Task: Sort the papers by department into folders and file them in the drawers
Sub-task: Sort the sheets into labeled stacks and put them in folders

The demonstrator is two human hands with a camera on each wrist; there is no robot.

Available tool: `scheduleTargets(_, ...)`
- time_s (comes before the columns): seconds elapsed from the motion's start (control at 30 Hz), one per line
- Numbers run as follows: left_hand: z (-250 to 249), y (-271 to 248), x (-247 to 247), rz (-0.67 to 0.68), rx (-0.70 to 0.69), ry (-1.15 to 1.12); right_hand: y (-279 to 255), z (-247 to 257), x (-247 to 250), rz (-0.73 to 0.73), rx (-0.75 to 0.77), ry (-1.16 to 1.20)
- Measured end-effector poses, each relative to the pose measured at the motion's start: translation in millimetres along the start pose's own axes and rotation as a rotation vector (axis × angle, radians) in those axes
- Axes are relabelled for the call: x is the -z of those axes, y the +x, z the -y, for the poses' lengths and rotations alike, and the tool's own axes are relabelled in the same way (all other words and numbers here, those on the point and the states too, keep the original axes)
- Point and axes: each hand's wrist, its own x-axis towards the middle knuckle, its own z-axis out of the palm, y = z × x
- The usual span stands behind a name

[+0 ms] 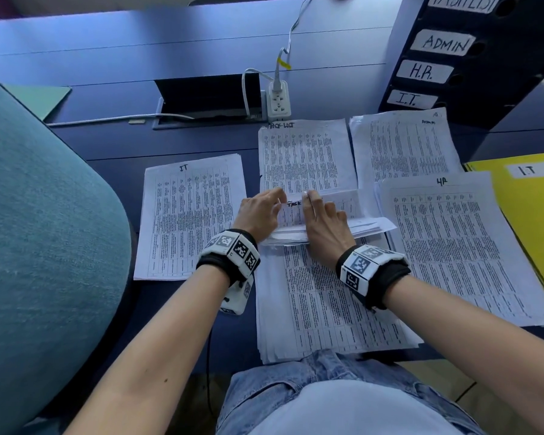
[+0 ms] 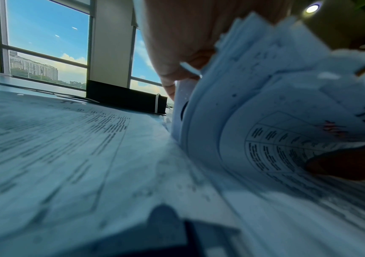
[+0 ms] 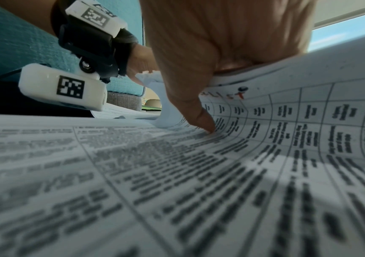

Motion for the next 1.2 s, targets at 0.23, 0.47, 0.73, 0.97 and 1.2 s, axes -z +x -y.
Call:
scheduleTargets(0.23,1.3,3.0,-0.6,0.027,0.048,-0.057,-4.2,-1.5,-2.6,-0.005,0.034,-0.046)
scheduleTargets(0.47,-0.1,6.4,8.7,-0.005,0.102,-0.253,3.0,-7.7,-6.9,-0.266,0.065,-0.127)
scheduleTargets(0.73,9.6,16.2,15.5,-0.023,0.201,-0.435,-2.1,-12.4,-11.8,-0.405,0.165,-0.137)
scheduleTargets(0.97,2.2,8.0,17.8,0.23,0.352,-0.662,-5.9,-15.5,-14.1,-0.471,0.284,-0.084)
scheduleTargets(1.2,7.3,13.7,3.4,0.251,0.272,-0.057,-10.5,-15.3,-16.6,-0.524,0.404,0.005)
